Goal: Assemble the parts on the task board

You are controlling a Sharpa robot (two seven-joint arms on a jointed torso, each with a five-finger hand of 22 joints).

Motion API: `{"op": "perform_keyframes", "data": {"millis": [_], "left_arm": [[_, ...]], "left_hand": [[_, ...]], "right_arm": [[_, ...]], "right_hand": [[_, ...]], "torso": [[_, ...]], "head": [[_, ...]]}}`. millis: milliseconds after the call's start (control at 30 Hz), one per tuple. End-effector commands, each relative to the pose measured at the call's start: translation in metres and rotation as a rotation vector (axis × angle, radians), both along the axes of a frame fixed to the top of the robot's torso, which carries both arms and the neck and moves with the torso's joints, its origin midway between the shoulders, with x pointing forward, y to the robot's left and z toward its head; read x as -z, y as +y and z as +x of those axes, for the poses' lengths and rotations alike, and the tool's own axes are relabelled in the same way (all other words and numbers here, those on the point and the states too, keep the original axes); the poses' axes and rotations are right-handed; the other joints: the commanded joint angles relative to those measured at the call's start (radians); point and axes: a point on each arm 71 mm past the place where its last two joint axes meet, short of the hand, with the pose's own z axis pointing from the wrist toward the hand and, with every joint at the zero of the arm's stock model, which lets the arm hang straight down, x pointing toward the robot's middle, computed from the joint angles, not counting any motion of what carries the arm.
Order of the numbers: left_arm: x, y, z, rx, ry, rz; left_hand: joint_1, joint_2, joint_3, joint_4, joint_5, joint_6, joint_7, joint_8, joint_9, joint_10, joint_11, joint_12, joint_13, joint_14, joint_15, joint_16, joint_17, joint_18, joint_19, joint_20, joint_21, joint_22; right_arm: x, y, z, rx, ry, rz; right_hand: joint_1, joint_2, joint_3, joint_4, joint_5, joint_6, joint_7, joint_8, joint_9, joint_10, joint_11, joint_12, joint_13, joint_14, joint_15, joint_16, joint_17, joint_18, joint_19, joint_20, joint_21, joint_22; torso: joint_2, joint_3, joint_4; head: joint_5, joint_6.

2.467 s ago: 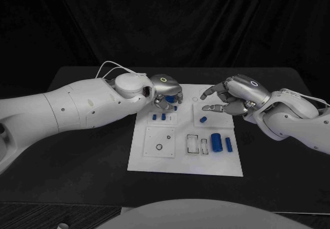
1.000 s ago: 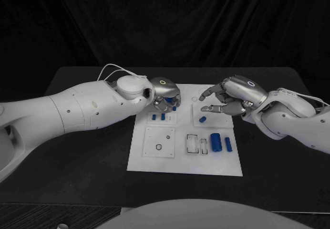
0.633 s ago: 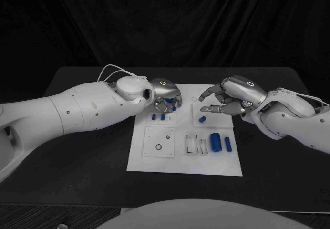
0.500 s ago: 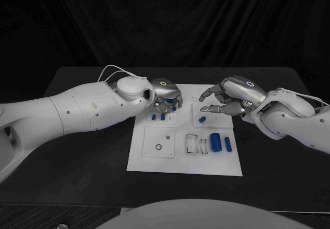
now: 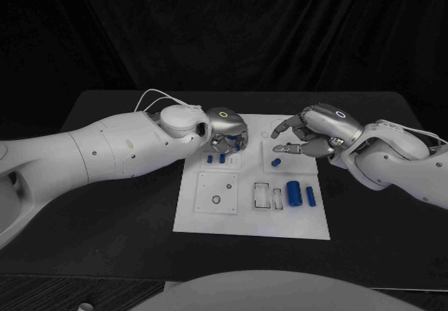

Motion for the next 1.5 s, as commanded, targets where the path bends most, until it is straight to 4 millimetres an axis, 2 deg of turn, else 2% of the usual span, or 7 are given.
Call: {"op": "perform_keyframes", "data": {"millis": [33, 433, 667, 833, 900, 1267, 1500], "left_arm": [[0.0, -0.002, -0.002, 0.021, -0.006, -0.015], [-0.002, 0.001, 0.0, 0.008, -0.031, -0.036], [-0.006, 0.01, -0.001, 0.004, -0.072, -0.08], [-0.013, 0.023, -0.007, 0.002, -0.099, -0.115], [-0.02, 0.03, -0.009, 0.003, -0.116, -0.13], [-0.049, 0.063, -0.013, -0.04, -0.129, -0.1], [-0.052, 0.072, -0.012, -0.058, -0.116, -0.078]], "left_hand": [[0.003, 0.01, 0.0, -0.009, 0.007, 0.012, 0.0, 0.006, 0.002, 0.009, -0.006, 0.007, 0.003, 0.04, -0.012, 0.003, 0.083, -0.003, 0.001, -0.01, 0.003, 0.187], [0.017, 0.028, 0.001, -0.03, 0.016, 0.063, 0.018, 0.029, 0.012, 0.048, -0.01, 0.03, 0.012, 0.042, -0.017, 0.005, 0.083, -0.003, 0.003, -0.017, 0.006, 0.187], [0.02, 0.024, -0.002, -0.038, 0.019, 0.073, 0.021, 0.031, 0.014, 0.064, -0.009, 0.032, 0.01, 0.046, -0.017, 0.009, 0.087, -0.005, 0.008, -0.018, 0.013, 0.189], [0.015, 0.015, -0.005, -0.04, -0.011, 0.074, 0.023, 0.024, 0.011, 0.07, -0.007, 0.021, 0.0, 0.046, -0.015, 0.007, 0.083, -0.005, 0.008, -0.017, 0.011, 0.189], [0.017, 0.015, 0.002, -0.039, -0.052, 0.08, 0.021, 0.022, 0.011, 0.081, -0.01, 0.013, -0.008, 0.047, -0.015, 0.007, 0.083, -0.004, 0.008, -0.016, 0.009, 0.188], [0.011, 0.008, 0.01, -0.033, -0.078, 0.082, 0.016, 0.015, 0.008, 0.088, -0.012, -0.007, -0.023, 0.043, -0.015, 0.0, 0.071, -0.001, -0.001, -0.015, -0.01, 0.183], [0.011, 0.006, 0.013, -0.031, -0.083, 0.077, 0.016, 0.009, 0.006, 0.086, -0.012, -0.015, -0.028, 0.042, -0.015, -0.001, 0.069, 0.0, -0.002, -0.015, -0.012, 0.183]], "right_arm": [[0.001, 0.0, 0.0, 0.015, 0.014, -0.005], [0.001, 0.0, 0.001, 0.013, 0.016, -0.007], [0.001, 0.001, 0.001, 0.01, 0.017, -0.008], [0.001, 0.0, 0.0, 0.011, 0.019, -0.008], [0.002, -0.001, 0.0, 0.013, 0.02, -0.009], [0.003, -0.001, 0.001, 0.017, 0.026, -0.013], [0.005, -0.003, 0.003, 0.023, 0.029, -0.018]], "right_hand": [[0.008, 0.004, 0.006, 0.001, 0.006, 0.006, 0.002, 0.004, 0.002, -0.003, 0.006, -0.006, -0.001, 0.047, 0.004, -0.006, 0.0, -0.004, 0.015, 0.006, -0.006, 0.177], [0.009, 0.007, 0.007, 0.001, 0.01, 0.006, 0.002, 0.004, 0.001, -0.004, 0.006, -0.007, -0.002, 0.047, 0.004, -0.007, -0.001, -0.004, 0.014, 0.006, -0.007, 0.176], [0.009, 0.007, 0.008, 0.001, 0.01, 0.006, 0.002, 0.003, 0.001, -0.004, 0.006, -0.007, -0.002, 0.047, 0.004, -0.007, -0.002, -0.004, 0.014, 0.006, -0.008, 0.176], [0.01, 0.007, 0.008, 0.001, 0.011, 0.006, 0.002, 0.003, 0.001, -0.005, 0.006, -0.008, -0.003, 0.047, 0.004, -0.007, -0.001, -0.004, 0.014, 0.006, -0.009, 0.176], [0.01, 0.007, 0.008, 0.001, 0.011, 0.006, 0.002, 0.003, 0.001, -0.005, 0.006, -0.009, -0.004, 0.047, 0.004, -0.008, -0.002, -0.004, 0.013, 0.006, -0.01, 0.176], [0.012, 0.007, 0.008, 0.0, 0.012, 0.007, 0.002, 0.004, 0.001, -0.006, 0.007, -0.01, -0.005, 0.047, 0.004, -0.008, -0.003, -0.004, 0.013, 0.007, -0.011, 0.175], [0.012, 0.007, 0.008, 0.0, 0.012, 0.007, 0.002, 0.004, 0.001, -0.006, 0.007, -0.01, -0.005, 0.047, 0.005, -0.008, -0.002, -0.003, 0.013, 0.007, -0.012, 0.175]], "torso": [[0.002, 0.0004, 0.0007], [0.001, -0.0002, -0.0004], [0.0, -0.0009, -0.0011], [-0.001, -0.0003, -0.0015], [-0.001, -0.0004, -0.0014], [-0.002, 0.0005, -0.0013], [-0.002, 0.003, 0.0039]], "head": [[0.001, 0.0], [0.008, 0.0], [0.011, 0.0], [0.012, 0.0], [0.01, 0.0], [0.014, 0.0], [0.003, 0.0]]}}
